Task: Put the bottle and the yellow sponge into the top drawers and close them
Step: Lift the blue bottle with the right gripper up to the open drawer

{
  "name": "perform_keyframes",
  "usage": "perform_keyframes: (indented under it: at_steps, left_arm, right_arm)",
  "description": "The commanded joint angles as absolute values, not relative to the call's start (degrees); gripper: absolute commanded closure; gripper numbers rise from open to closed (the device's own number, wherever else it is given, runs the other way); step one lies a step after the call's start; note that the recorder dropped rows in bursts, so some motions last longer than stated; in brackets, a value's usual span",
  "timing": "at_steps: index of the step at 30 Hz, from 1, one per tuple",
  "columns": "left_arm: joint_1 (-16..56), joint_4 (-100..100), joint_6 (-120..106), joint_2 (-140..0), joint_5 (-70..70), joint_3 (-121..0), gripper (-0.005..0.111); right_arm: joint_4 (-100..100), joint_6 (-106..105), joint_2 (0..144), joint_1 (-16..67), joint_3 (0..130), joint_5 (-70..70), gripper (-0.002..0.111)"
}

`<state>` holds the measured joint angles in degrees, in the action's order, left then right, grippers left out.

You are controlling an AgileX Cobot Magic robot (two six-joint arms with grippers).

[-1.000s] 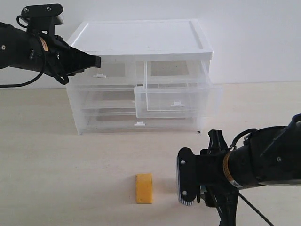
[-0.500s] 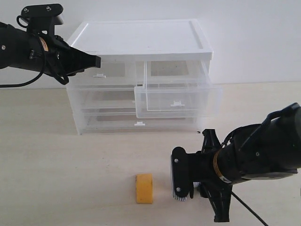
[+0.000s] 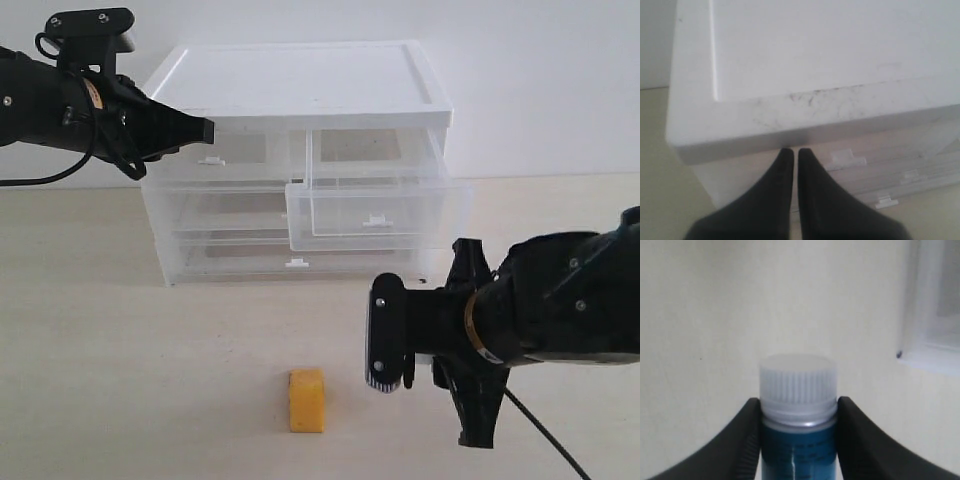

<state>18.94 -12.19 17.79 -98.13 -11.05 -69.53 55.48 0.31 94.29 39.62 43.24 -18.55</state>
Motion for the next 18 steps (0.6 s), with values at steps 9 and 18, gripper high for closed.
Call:
perform_keyframes:
  at_steps: [9,18]
  left_arm:
    - [18.6,-13.1,17.7,-99.3,-7.1,-70.0,0.103]
    - [18.6,-13.1,17.7,-99.3,-7.1,-70.0,0.103]
  right_arm:
    - [30.8,-18.1,77.9,46.5,45.8,-33.3,0.108]
    - [29.1,-19.4,68.7,46.5,51.8,-35.5,0.108]
